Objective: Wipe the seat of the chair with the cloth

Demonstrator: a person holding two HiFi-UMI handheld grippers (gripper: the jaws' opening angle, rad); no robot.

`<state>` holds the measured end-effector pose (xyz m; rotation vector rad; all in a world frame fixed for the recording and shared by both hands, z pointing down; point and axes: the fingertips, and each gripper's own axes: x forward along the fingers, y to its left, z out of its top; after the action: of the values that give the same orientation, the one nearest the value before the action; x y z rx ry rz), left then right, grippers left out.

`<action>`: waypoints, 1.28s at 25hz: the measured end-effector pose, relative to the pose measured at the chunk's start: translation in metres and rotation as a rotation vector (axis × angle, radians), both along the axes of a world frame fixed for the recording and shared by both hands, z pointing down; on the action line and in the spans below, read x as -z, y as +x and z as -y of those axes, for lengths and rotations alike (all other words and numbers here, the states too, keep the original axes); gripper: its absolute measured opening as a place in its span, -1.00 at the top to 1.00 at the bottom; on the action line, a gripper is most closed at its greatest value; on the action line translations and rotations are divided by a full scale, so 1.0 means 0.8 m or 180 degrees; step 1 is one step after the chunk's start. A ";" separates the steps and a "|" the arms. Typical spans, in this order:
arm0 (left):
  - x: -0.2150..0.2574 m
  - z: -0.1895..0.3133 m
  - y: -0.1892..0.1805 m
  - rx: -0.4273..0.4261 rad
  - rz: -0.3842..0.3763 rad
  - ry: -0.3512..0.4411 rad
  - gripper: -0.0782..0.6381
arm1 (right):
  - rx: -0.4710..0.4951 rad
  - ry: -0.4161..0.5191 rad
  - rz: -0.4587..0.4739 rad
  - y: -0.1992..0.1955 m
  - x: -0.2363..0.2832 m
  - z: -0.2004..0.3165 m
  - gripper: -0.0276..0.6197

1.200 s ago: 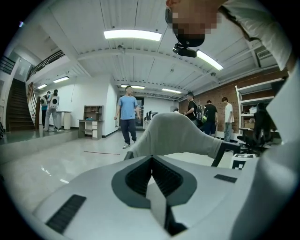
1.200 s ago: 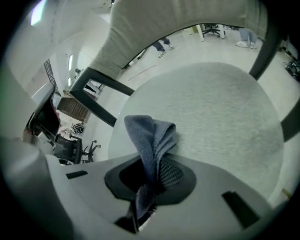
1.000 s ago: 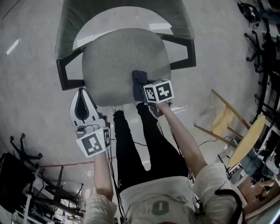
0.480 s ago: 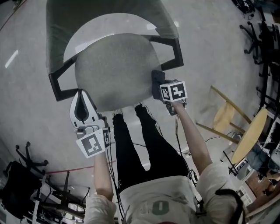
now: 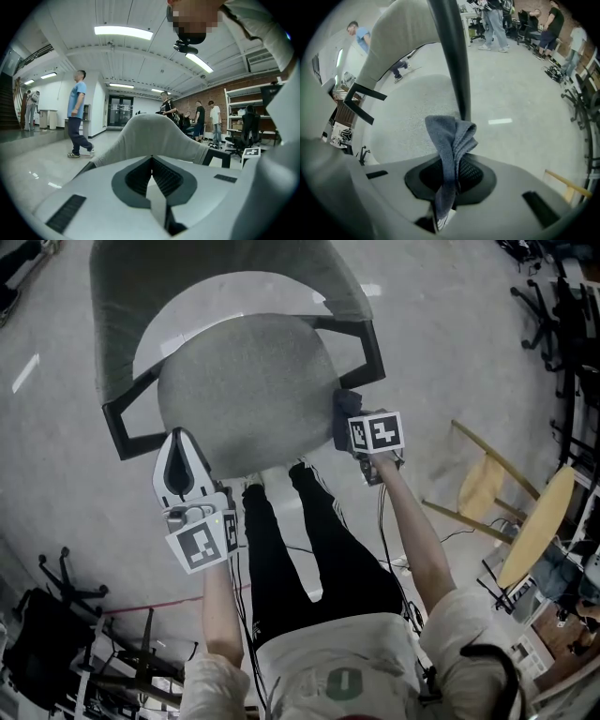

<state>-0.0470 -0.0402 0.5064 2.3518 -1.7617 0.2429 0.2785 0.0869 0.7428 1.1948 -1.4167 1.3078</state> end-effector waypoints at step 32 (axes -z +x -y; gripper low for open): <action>0.574 -0.040 0.051 -0.0275 -0.0174 0.1637 0.74 | 0.0922 0.5081 0.0372 -0.243 0.877 0.100 0.76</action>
<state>-0.0059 -0.0078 0.0472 2.7432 -1.8715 -0.2992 0.0840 0.0072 0.0409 1.6746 -2.6754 -0.2350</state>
